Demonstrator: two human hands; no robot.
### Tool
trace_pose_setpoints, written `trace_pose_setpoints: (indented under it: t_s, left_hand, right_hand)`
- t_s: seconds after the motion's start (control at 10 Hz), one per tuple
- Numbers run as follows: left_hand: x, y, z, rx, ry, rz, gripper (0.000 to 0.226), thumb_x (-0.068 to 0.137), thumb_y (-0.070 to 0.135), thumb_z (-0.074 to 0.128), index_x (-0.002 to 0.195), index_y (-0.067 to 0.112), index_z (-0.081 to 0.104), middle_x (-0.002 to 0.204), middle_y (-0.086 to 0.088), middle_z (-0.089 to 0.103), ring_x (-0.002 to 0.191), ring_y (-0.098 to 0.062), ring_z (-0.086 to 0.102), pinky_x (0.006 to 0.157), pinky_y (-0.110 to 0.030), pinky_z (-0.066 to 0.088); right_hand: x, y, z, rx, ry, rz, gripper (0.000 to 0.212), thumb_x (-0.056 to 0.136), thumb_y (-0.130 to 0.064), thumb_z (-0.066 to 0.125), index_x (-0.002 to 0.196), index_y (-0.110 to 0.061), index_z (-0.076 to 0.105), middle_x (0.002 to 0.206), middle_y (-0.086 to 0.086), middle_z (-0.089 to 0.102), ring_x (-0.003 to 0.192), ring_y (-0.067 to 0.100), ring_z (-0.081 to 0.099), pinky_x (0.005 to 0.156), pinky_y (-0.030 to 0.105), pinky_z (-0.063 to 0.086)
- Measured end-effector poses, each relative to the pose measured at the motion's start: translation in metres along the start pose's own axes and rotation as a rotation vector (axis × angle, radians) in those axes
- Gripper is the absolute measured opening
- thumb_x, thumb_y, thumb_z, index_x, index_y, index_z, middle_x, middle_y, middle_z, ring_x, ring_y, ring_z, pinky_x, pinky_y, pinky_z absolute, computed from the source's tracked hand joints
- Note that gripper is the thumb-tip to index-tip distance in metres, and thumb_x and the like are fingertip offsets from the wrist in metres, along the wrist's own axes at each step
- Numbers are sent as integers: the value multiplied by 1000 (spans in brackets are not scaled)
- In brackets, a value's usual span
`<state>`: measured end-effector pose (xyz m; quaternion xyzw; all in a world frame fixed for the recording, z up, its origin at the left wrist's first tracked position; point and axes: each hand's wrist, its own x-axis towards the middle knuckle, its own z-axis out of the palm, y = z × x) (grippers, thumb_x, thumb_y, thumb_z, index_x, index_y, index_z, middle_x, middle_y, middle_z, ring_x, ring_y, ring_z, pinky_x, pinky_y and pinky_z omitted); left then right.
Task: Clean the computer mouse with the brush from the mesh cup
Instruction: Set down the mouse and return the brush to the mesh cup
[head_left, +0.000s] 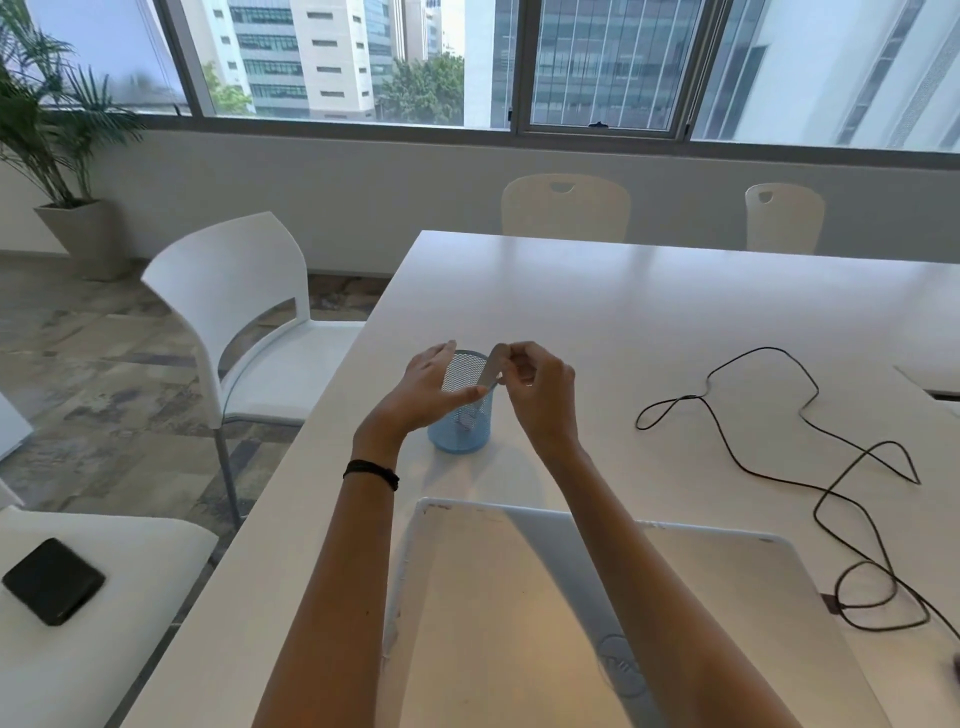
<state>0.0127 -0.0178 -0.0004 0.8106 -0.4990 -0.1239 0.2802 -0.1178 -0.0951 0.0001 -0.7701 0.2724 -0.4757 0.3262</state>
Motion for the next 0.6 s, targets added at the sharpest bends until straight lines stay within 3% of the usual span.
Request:
trace_pose_setpoints:
  t_s: [0.1, 0.3, 0.4, 0.5, 0.6]
  left_hand:
    - [0, 0, -1, -23, -6, 9, 89, 84, 45, 63, 150, 12, 13, 158, -7, 13, 144, -27, 11, 114, -45, 17]
    - [-6, 0, -5, -70, 13, 67, 90, 81, 41, 69, 150, 15, 15, 157, -8, 19, 143, -29, 17, 113, -47, 21]
    - [-8, 18, -6, -63, 140, 152, 81, 84, 36, 67, 148, 12, 23, 154, -11, 26, 141, -30, 23, 113, -47, 21]
    - [-11, 49, 3, -62, 398, 303, 74, 90, 30, 61, 148, 9, 20, 155, -11, 21, 145, -27, 15, 116, -39, 12]
    - [-11, 92, 12, -14, 530, 423, 76, 93, 33, 56, 148, 8, 11, 158, -11, 9, 146, -25, 3, 117, -43, 3]
  right_hand:
    - [5, 1, -6, -17, -2, -5, 14, 87, 2, 62, 98, 3, 69, 87, 16, 74, 72, 25, 71, 69, 22, 54]
    - [17, 3, -31, -22, 57, 8, 20, 87, 8, 55, 101, 1, 68, 88, 14, 74, 71, 23, 70, 72, 25, 56]
    - [21, 6, -52, -67, 135, -10, 22, 86, 8, 53, 101, 1, 68, 93, 14, 74, 78, 25, 70, 77, 32, 57]
    - [24, 11, -74, -159, 155, -90, 28, 88, 3, 54, 114, 1, 65, 112, 15, 70, 97, 28, 67, 90, 37, 52]
    - [35, 13, -105, -332, 105, -194, 43, 91, 0, 54, 133, 0, 51, 137, 21, 53, 129, 33, 49, 108, 30, 32]
